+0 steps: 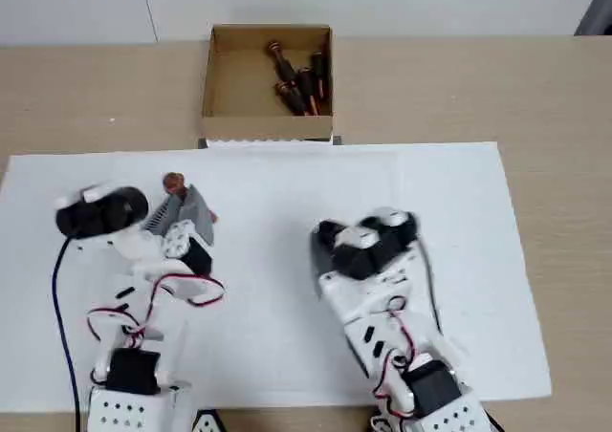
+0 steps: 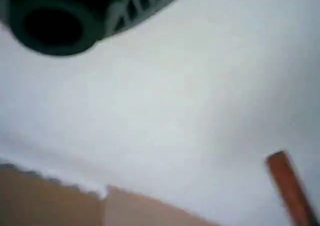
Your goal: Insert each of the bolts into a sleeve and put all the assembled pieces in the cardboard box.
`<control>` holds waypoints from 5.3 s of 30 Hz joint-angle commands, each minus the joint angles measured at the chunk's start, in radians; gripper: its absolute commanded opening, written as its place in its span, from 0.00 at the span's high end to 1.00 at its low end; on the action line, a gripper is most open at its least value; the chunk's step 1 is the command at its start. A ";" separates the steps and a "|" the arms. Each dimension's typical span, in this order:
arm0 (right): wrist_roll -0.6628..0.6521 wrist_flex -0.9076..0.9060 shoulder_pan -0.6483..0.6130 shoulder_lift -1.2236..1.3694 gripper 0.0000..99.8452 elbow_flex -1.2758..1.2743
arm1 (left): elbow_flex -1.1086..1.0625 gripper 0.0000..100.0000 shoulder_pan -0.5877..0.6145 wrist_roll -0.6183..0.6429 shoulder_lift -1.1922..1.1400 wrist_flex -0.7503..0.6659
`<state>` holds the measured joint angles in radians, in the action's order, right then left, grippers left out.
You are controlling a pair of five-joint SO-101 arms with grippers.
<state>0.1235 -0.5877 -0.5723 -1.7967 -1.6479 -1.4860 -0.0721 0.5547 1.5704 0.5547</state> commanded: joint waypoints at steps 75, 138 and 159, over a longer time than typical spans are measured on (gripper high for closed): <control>-0.393 0.044 -0.131 -0.015 1.00 -0.034 | -0.102 0.99 -0.493 0.110 0.245 0.127; -0.385 0.036 0.079 -0.015 1.00 -0.035 | -0.194 0.99 0.100 -0.413 0.245 0.221; -0.169 -0.070 0.255 -0.002 1.00 0.138 | -0.196 0.99 0.130 -0.629 0.245 0.336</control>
<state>-0.0575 -0.6582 -0.3191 -1.7967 -1.6326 -1.6855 0.0583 -0.0713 1.8052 0.8815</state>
